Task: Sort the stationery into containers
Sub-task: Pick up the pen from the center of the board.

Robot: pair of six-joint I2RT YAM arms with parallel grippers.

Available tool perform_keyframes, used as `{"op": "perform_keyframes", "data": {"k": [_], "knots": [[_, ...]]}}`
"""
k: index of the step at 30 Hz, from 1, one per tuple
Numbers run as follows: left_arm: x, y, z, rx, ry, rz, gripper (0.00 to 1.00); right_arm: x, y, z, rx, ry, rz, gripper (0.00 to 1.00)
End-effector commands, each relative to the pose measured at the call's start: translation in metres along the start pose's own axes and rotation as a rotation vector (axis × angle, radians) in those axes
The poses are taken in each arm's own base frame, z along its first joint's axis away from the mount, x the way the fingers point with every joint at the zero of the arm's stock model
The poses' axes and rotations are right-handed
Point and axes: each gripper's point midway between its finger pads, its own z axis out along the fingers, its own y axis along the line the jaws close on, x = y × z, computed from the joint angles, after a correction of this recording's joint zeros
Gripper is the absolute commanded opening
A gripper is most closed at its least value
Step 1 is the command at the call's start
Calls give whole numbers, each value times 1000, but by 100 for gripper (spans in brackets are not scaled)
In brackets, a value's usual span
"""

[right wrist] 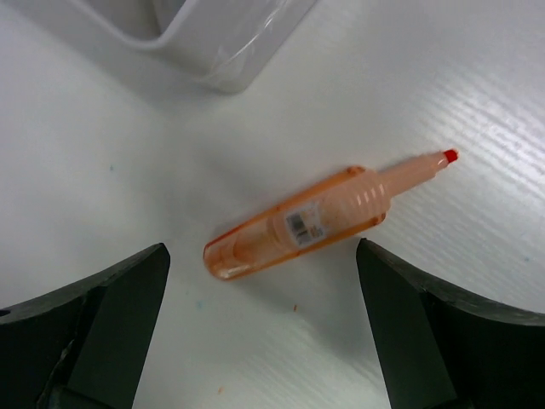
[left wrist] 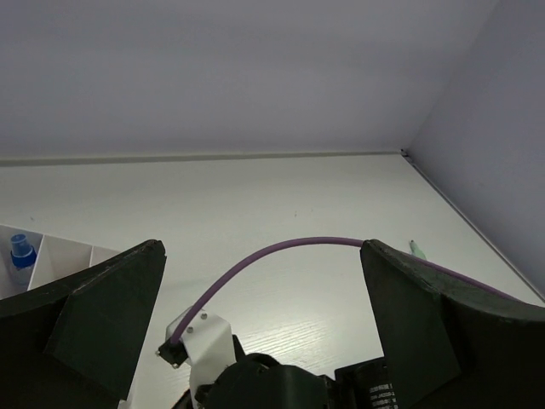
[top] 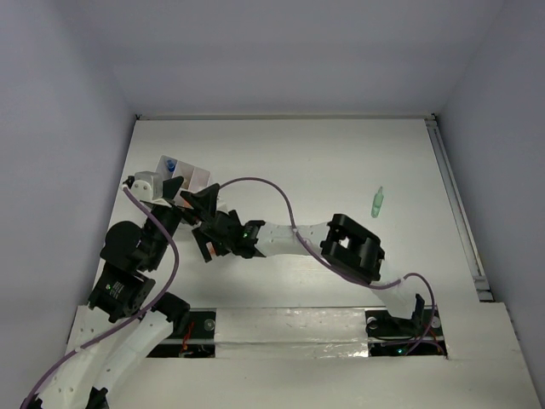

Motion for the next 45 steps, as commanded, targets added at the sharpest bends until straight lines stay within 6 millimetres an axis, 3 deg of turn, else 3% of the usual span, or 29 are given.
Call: {"op": "perform_keyframes", "data": {"k": [1, 5, 9, 12, 16, 22, 28, 34, 35, 37, 40, 41, 42, 44, 45], "knots": [[-11, -7, 2, 34, -46, -15, 99, 33, -35, 16, 174, 76, -13, 96], [-11, -10, 2, 50, -46, -15, 99, 39, -47, 18, 230, 83, -19, 93], [-10, -10, 2, 51, -42, -15, 99, 43, -61, 16, 301, 88, -29, 82], [-11, -11, 2, 55, -46, -17, 99, 52, -78, 6, 361, 94, -40, 72], [-9, -11, 4, 56, -38, -17, 99, 57, -86, -6, 370, 98, -37, 64], [-8, -11, 5, 53, -32, -21, 99, 64, -84, -11, 330, 104, -25, 61], [-5, -9, 8, 46, -23, -20, 99, 75, -83, -12, 299, 124, -10, 51], [-2, -10, 9, 47, -13, -29, 99, 81, -76, -15, 281, 131, -29, 26], [-2, -10, 10, 47, -12, -38, 99, 77, -74, -18, 274, 121, -23, 16], [0, -12, 11, 50, -4, -58, 99, 78, -80, -24, 286, 107, -19, 5], [7, -16, 17, 58, 29, -117, 99, 52, -81, -44, 280, 10, -1, 0], [10, -19, 18, 71, 43, -136, 99, 53, -86, -50, 279, -11, -4, 0], [15, -21, 20, 72, 59, -155, 99, 34, -83, -68, 257, -67, 1, 0], [36, -33, 25, 128, 120, -231, 99, 29, -88, -83, 236, -103, -10, 0], [45, -35, 26, 140, 137, -257, 99, 13, -85, -103, 212, -153, -4, 0]]}}
